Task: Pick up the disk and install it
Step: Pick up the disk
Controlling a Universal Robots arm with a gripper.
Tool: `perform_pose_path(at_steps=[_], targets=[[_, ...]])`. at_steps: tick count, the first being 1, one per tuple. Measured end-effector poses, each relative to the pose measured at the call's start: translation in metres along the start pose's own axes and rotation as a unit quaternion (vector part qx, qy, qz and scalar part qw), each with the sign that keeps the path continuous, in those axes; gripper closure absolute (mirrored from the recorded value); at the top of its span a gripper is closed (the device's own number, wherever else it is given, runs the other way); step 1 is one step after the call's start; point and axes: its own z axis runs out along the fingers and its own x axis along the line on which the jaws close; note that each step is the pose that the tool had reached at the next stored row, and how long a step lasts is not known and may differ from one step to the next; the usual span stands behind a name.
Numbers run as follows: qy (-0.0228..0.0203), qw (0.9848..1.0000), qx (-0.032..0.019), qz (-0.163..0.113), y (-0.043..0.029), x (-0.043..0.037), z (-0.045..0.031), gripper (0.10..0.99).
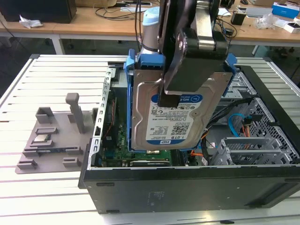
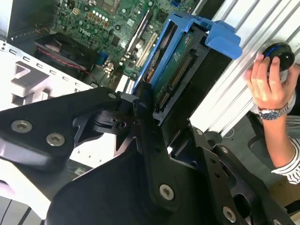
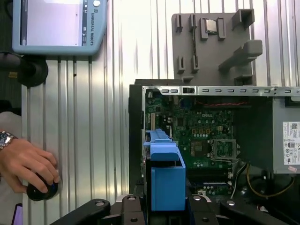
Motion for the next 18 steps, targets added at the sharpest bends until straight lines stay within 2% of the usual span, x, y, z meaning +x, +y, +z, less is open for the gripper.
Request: perform_pose_path(at_steps=[2, 3, 9, 10, 11, 15, 18], targets=[[0.0006, 1.0000, -0.0002, 0.000, -0.0069, -0.0025, 0.0002, 0.722], [0.0011, 1.0000, -0.0003, 0.000, -0.0126, -0.0041, 0.0006, 0.722], [0.0012, 1.0000, -0.0005, 0.000, -0.0305, -0.0122, 0.0012, 0.722], [0.0011, 1.0000, -0.0006, 0.000, -0.0381, -0.0155, 0.0015, 0.722], [0.0012, 1.0000, -0.0007, 0.000, -0.0422, -0.0171, 0.0016, 0.722], [0.0018, 1.0000, -0.0008, 0.000, -0.0547, -0.0183, 0.0022, 0.722], [0.0023, 1.0000, -0.0009, 0.000, -0.0687, -0.0192, 0.0025, 0.722]])
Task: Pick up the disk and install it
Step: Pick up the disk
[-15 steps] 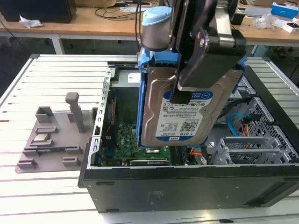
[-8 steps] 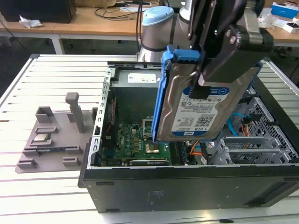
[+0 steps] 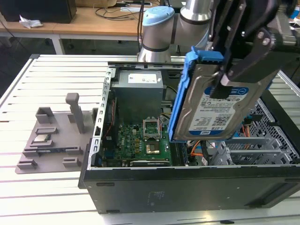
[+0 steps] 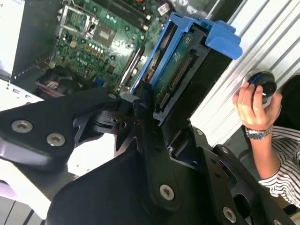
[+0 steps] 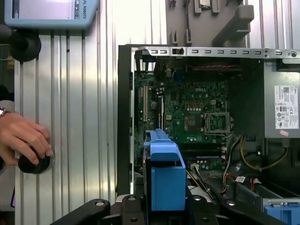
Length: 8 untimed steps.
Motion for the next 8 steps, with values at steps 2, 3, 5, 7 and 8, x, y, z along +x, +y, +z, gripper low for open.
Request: perform_pose_path(at_steps=[2, 3, 5, 7, 8], targets=[[0.0002, 1.0000, -0.0003, 0.000, -0.0143, -0.0013, 0.0009, 0.722], [0.0002, 1.0000, -0.0004, 0.000, -0.0198, -0.0021, 0.0012, 0.722], [0.0001, 1.0000, -0.0005, 0.000, -0.0343, -0.0048, 0.0017, 0.722], [0.0002, 1.0000, -0.0005, 0.000, -0.0416, -0.0063, 0.0017, 0.722], [0.0004, 1.0000, -0.0005, 0.000, -0.0473, -0.0079, 0.0017, 0.722]])
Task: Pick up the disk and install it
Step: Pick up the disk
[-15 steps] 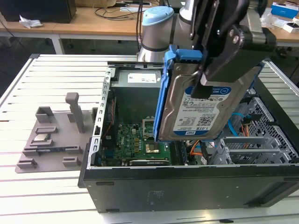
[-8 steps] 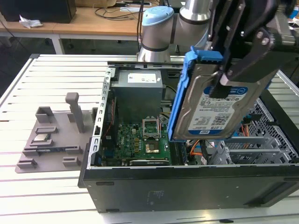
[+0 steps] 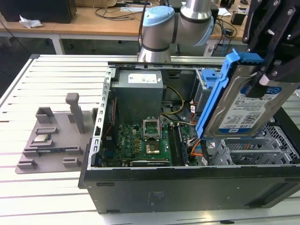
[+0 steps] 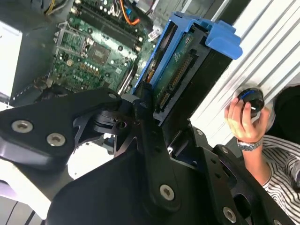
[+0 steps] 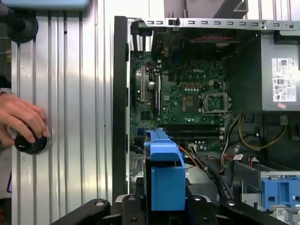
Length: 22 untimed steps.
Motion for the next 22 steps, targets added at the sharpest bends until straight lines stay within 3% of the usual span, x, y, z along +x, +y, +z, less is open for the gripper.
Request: perform_pose_path(at_steps=[6, 10, 15, 18, 22], targets=[[0.0009, 1.0000, 0.0000, 0.000, -0.0368, -0.0206, 0.0004, 0.722], [0.0018, 1.0000, 0.0000, 0.000, -0.0532, -0.0221, 0.0014, 0.722], [0.0018, 1.0000, 0.0000, 0.000, -0.0657, -0.0197, 0.0050, 0.722], [0.0017, 1.0000, 0.0000, 0.003, -0.0692, -0.0140, 0.0134, 0.722], [0.0013, 0.9999, 0.0001, 0.016, -0.0751, -0.0141, 0.0205, 0.722]])
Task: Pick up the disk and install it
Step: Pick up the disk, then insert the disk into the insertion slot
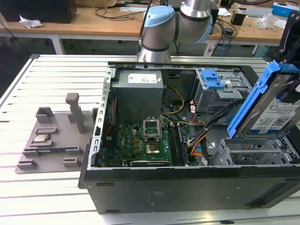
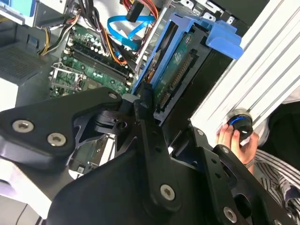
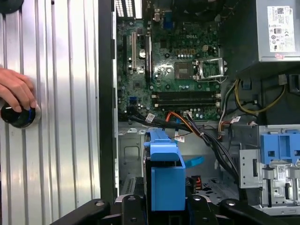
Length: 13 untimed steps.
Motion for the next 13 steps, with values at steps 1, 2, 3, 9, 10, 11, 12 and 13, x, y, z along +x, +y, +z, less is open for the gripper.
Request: perform_pose_path(at_steps=[1, 2, 3, 9, 10, 11, 12, 13], targets=[[0.0001, 1.0000, 0.0000, 0.001, -0.0026, -0.0001, 0.0009, 0.722], [0.0001, 1.0000, 0.0001, 0.001, -0.0044, 0.0000, 0.0030, 0.722], [0.0001, 1.0000, 0.0000, 0.001, -0.0048, 0.0012, 0.0077, 0.722], [0.0001, 1.0000, 0.0000, 0.001, -0.0051, 0.0015, 0.0120, 0.722], [0.0001, 1.0000, 0.0000, 0.001, -0.0051, 0.0015, 0.0121, 0.722], [0.0001, 1.0000, 0.0000, 0.001, -0.0051, 0.0015, 0.0121, 0.722], [0.0001, 1.0000, 0.0000, 0.001, -0.0051, 0.0015, 0.0121, 0.722], [0.0001, 1.0000, 0.0000, 0.001, -0.0051, 0.0015, 0.0122, 0.722]])
